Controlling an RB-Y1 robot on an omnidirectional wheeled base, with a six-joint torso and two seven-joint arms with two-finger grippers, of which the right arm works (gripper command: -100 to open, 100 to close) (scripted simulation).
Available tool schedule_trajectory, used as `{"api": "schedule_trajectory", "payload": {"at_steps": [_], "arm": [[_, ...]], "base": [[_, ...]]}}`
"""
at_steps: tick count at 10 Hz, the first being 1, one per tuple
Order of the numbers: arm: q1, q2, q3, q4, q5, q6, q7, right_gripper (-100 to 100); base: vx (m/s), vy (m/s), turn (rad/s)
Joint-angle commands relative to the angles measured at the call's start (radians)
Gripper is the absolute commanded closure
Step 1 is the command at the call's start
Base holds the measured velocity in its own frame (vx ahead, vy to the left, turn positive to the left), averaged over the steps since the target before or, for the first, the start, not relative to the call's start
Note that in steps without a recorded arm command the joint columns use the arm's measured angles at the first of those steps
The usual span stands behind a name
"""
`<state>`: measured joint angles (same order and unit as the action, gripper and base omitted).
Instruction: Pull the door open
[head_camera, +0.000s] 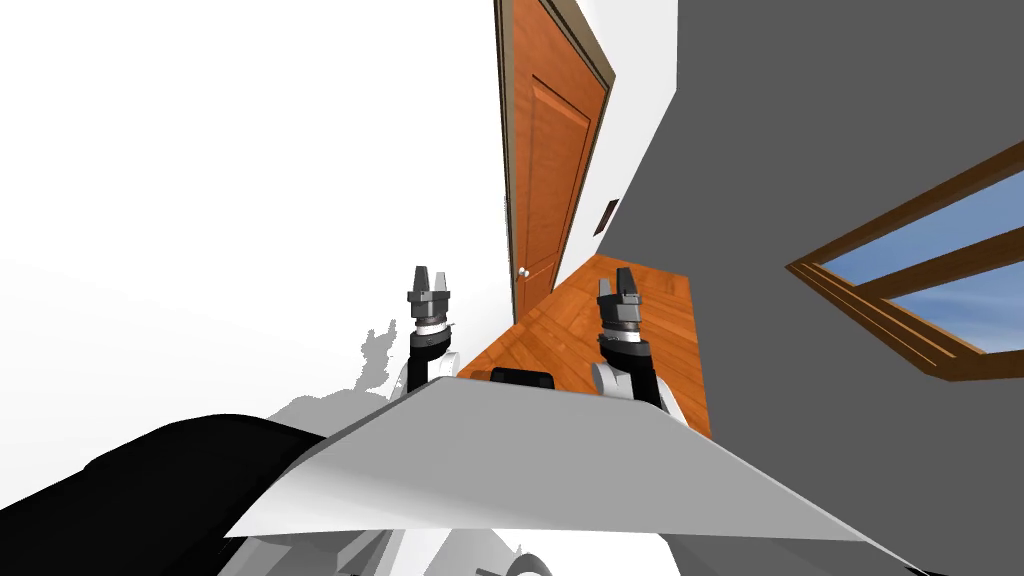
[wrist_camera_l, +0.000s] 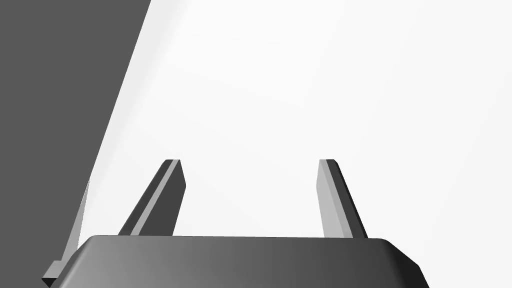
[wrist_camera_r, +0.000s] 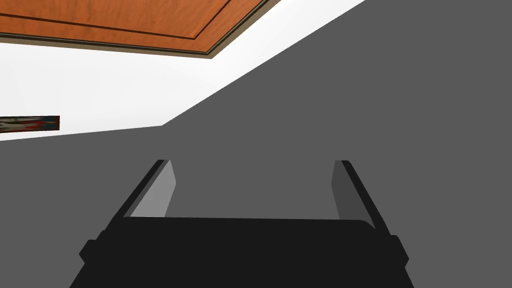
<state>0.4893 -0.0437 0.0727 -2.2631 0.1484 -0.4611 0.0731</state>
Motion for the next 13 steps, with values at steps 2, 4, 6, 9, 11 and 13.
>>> {"api": "schedule_trajectory", "payload": {"at_steps": [2,4,6,9,11,13], "arm": [[-0.015,-0.011,0.0,0.053,0.014,-0.022,0.035,-100],[-0.028,-0.023,0.002,0.109,0.031,-0.044,0.077,-100],[-0.035,-0.029,0.004,0.139,0.041,-0.056,0.099,-100],[-0.05,-0.042,0.007,0.204,0.061,-0.082,0.147,-100],[-0.057,-0.048,0.009,0.237,0.072,-0.095,0.172,-100],[-0.069,-0.058,0.011,0.291,0.089,-0.117,0.213,-100]], "base": [[0.021,-0.03,0.039],[0.037,-0.039,0.073],[0.027,-0.037,0.041],[0.026,-0.03,0.049],[0.036,-0.04,0.052],[0.04,-0.039,0.068]]}}
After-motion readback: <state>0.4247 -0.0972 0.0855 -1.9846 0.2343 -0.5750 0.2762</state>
